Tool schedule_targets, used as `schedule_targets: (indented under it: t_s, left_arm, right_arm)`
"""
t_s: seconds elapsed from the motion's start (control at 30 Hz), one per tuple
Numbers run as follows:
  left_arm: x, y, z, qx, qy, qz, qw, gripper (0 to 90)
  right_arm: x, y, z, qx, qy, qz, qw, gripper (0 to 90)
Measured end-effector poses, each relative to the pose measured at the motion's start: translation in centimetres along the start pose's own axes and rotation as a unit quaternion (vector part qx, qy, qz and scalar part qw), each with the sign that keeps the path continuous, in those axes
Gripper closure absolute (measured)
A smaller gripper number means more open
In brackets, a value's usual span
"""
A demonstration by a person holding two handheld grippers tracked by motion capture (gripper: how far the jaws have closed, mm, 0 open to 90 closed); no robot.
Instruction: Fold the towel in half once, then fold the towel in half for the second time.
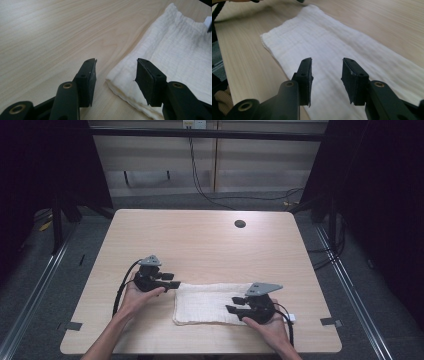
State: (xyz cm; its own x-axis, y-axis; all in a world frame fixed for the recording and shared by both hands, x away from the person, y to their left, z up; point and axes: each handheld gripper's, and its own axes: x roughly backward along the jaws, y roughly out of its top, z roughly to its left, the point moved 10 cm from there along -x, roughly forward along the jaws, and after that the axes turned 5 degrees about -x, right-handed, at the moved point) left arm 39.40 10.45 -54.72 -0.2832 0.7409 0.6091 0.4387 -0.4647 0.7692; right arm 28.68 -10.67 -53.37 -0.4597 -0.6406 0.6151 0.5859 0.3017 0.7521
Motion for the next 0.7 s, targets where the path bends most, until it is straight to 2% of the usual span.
schedule_targets:
  t_s: [0.1, 0.17, 0.23, 0.4, 0.53, 0.6, 0.63, 0.7]
  left_arm:
    - [0.2, 0.0, 0.4, 0.002, 0.006, -0.002, 1.0, 49.3]
    - [0.5, 0.0, 0.7, 0.005, 0.008, -0.004, 0.9999, 48.4]
    - [0.8, 0.0, 0.9, 0.006, 0.012, -0.007, 0.9999, 48.3]
    - [1.1, -0.2, 1.1, 0.005, 0.018, -0.006, 0.9998, 48.5]
    - [1.3, -0.3, 1.0, -0.002, 0.019, -0.001, 0.9998, 48.3]
    - [1.3, -0.3, 1.0, -0.001, 0.019, -0.002, 0.9998, 47.8]
    - [1.3, -0.4, 1.1, 0.002, 0.021, -0.002, 0.9998, 47.1]
    - [1.3, -0.5, 1.2, 0.005, 0.02, 0.0, 0.9998, 46.9]
  right_arm:
    - [-1.5, 0.8, 1.8, 0.003, 0.028, 0.001, 0.9996, 61.1]
    - [-2.5, 1.2, 2.7, 0.009, 0.037, 0.002, 0.9993, 59.9]
    - [-3.5, 1.5, 3.7, 0.006, 0.059, 0.003, 0.9983, 59.9]
    - [-5.4, 2.1, 5.5, 0.016, 0.073, 0.013, 0.9971, 60.2]
    - [-6.9, 1.5, 7.0, 0.029, 0.085, 0.032, 0.9955, 60.1]
    - [-7.2, 1.4, 7.4, 0.027, 0.092, 0.037, 0.9946, 60.1]
    - [-7.4, 1.5, 7.4, 0.029, 0.087, 0.033, 0.9953, 60.2]
    - [-7.7, 1.6, 7.9, 0.028, 0.099, 0.036, 0.994, 59.9]
